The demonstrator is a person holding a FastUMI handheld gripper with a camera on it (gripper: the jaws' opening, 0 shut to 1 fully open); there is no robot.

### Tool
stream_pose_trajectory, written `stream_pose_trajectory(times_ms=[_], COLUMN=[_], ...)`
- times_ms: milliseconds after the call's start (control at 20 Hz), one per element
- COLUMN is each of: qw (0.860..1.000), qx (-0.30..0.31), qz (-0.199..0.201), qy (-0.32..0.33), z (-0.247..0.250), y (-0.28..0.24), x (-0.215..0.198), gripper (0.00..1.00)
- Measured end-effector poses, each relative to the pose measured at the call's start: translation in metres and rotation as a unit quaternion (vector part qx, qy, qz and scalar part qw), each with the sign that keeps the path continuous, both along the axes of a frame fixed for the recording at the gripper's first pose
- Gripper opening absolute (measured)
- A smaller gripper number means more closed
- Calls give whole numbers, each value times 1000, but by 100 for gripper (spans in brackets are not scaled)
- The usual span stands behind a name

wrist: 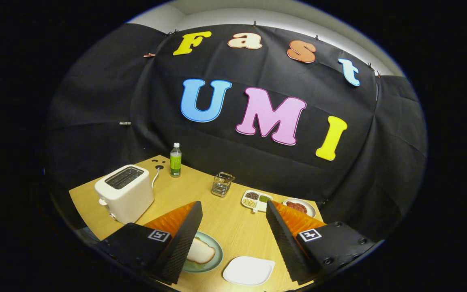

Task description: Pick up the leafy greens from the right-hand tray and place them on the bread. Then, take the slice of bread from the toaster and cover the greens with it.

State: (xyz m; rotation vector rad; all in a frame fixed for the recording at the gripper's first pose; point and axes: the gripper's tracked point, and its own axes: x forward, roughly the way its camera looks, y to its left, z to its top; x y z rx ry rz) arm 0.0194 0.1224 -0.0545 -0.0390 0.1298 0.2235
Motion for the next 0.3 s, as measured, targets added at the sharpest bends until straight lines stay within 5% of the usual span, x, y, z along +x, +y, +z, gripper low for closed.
stream_pose_trajectory(times_ms=[300], qw=[1000], qx=[9], qz=[4], qy=[-5], z=[1], y=[-10], x=[15], gripper=[98])
